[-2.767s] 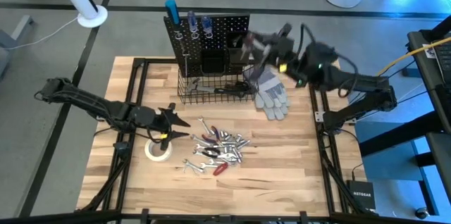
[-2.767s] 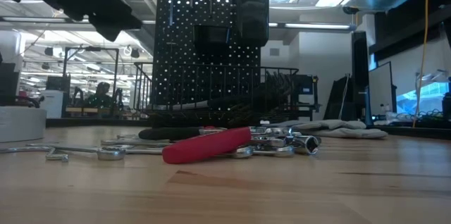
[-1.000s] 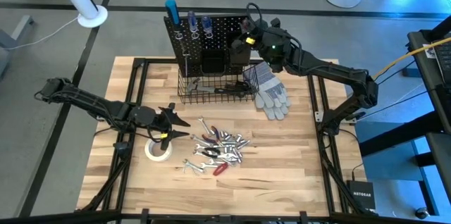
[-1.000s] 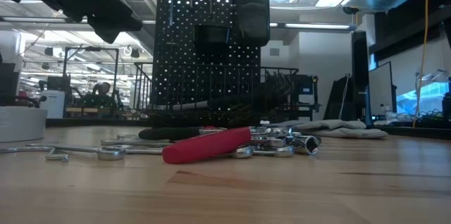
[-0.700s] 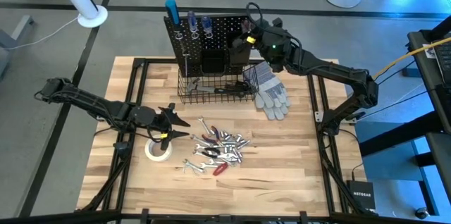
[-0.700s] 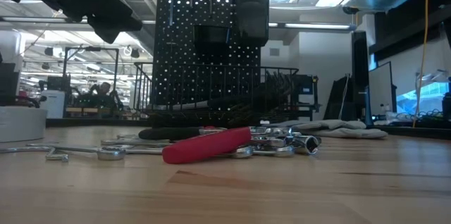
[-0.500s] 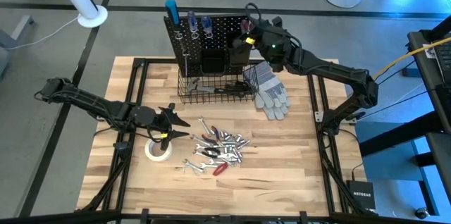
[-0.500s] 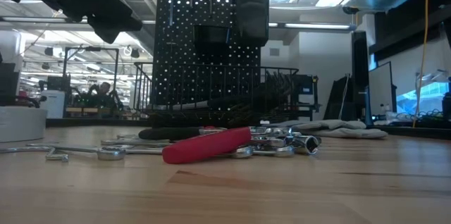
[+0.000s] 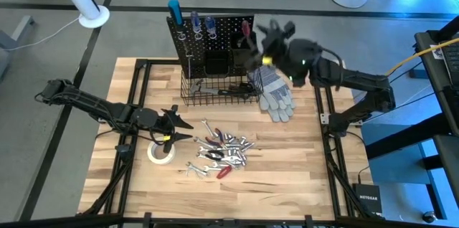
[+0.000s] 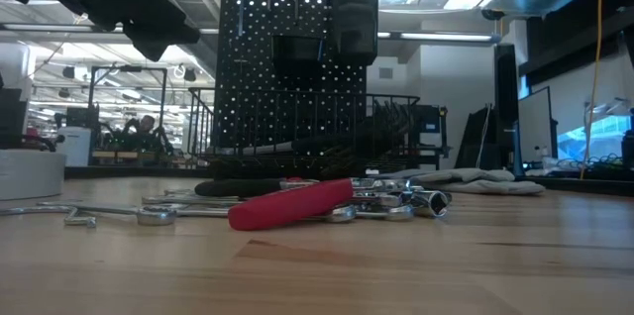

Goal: Hang tools onto peg board
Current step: Put the blue pliers into the right black bin on the peg board

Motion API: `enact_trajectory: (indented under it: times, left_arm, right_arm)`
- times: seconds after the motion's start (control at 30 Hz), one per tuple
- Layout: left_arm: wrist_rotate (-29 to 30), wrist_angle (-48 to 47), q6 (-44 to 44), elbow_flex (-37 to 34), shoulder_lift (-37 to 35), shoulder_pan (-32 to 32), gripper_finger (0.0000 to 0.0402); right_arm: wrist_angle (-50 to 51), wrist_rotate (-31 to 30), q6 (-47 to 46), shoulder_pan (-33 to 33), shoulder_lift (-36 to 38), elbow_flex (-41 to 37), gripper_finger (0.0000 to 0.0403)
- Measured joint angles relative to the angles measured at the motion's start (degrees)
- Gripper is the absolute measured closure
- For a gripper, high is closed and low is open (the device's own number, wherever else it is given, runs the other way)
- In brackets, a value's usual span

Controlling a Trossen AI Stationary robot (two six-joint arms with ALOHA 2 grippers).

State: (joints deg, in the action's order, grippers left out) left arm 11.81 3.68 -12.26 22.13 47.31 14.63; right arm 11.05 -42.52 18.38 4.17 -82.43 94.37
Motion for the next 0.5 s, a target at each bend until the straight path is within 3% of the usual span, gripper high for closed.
enact_trajectory:
  times: [0.13, 0.33, 0.5]
  left_arm:
    - [0.0, 0.0, -0.42, 0.0, 0.0, 0.0, 0.0247]
    - [0.0, 0.03, -0.82, 0.0, 0.0, 0.0, 0.0247]
    - [0.0, 0.02, -0.83, 0.0, 0.0, 0.0, 0.0247]
  right_arm:
    - [9.4, 0.44, -0.04, -6.76, -0.07, -0.02, 0.0182]
    - [25.57, 9.16, -9.34, -14.67, -1.2, -1.2, 0.0182]
    - [26.27, 13.59, -15.47, -19.45, -1.07, -6.61, 0.0182]
